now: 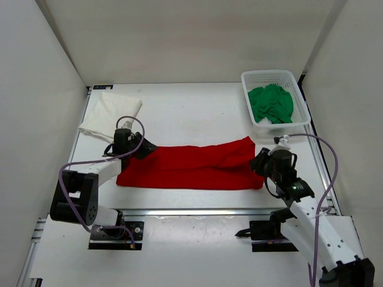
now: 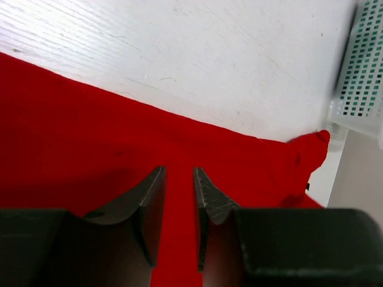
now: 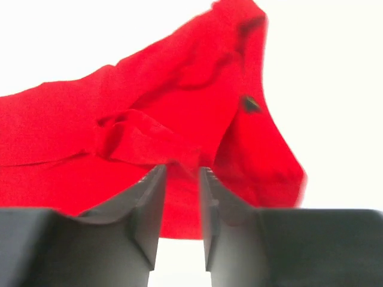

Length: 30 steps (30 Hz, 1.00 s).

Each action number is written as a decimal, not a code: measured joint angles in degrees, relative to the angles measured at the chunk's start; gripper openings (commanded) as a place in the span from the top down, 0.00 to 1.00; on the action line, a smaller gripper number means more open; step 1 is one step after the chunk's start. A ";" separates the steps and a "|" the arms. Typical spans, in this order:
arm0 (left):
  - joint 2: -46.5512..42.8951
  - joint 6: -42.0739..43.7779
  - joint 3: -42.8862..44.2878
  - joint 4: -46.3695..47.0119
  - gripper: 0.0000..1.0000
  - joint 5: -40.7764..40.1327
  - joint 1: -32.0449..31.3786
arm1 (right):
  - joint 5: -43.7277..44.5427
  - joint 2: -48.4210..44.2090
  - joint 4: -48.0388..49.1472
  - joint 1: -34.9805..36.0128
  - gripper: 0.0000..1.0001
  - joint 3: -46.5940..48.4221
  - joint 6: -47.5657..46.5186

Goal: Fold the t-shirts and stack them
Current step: Fold the other side of the tshirt into a rectangle

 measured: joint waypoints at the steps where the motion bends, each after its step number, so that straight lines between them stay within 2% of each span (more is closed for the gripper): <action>1: 0.33 -0.15 0.00 0.61 0.65 -0.02 0.04 | -1.05 -1.36 -0.59 -1.84 0.66 -1.18 0.13; 2: 0.70 -0.22 0.00 0.81 0.65 -0.02 0.20 | -2.08 -2.80 -1.53 -3.50 0.65 -2.32 0.31; 4: 1.36 -0.31 0.00 1.03 0.66 -0.02 0.66 | -2.56 -4.11 -4.09 -4.61 0.69 -3.23 0.57; 7: 1.46 -0.22 -0.07 1.20 0.65 -0.24 0.66 | -3.13 -3.02 -4.11 -2.38 0.84 -3.04 -0.02; 8: 1.46 -0.22 -0.07 1.42 0.66 -0.39 0.39 | -3.54 -1.86 -3.58 -1.46 0.96 -2.80 -0.33; 9: 1.46 -0.20 -0.07 1.51 0.65 -0.90 -0.26 | -4.35 0.28 -2.03 -0.24 1.00 -2.34 -0.68; 11: 1.46 -0.20 -0.04 1.88 0.65 -1.55 -2.71 | -5.44 7.43 1.88 2.93 1.00 -0.72 -1.57; 13: 1.53 -0.15 0.07 2.10 0.66 -2.10 -6.56 | -6.58 14.99 5.97 5.55 0.94 1.66 -2.67; 16: 2.54 0.22 0.74 2.47 0.66 -2.54 -12.41 | -8.81 26.12 11.74 7.80 0.71 5.01 -4.76; 20: 3.19 1.31 0.94 2.19 0.66 -2.32 -18.03 | -10.45 36.22 16.44 8.37 0.70 10.38 -7.87; 25: 2.25 1.88 -1.20 2.91 0.67 -1.57 -18.71 | -10.64 40.50 18.82 8.70 0.66 12.50 -9.68; 27: 1.38 1.90 -2.67 2.97 0.67 -1.20 -17.79 | -10.34 40.59 18.69 9.09 0.68 12.50 -9.90; 30: 0.48 1.90 -3.78 3.02 0.67 -0.98 -16.68 | -9.07 40.65 18.21 10.27 0.79 12.50 -10.23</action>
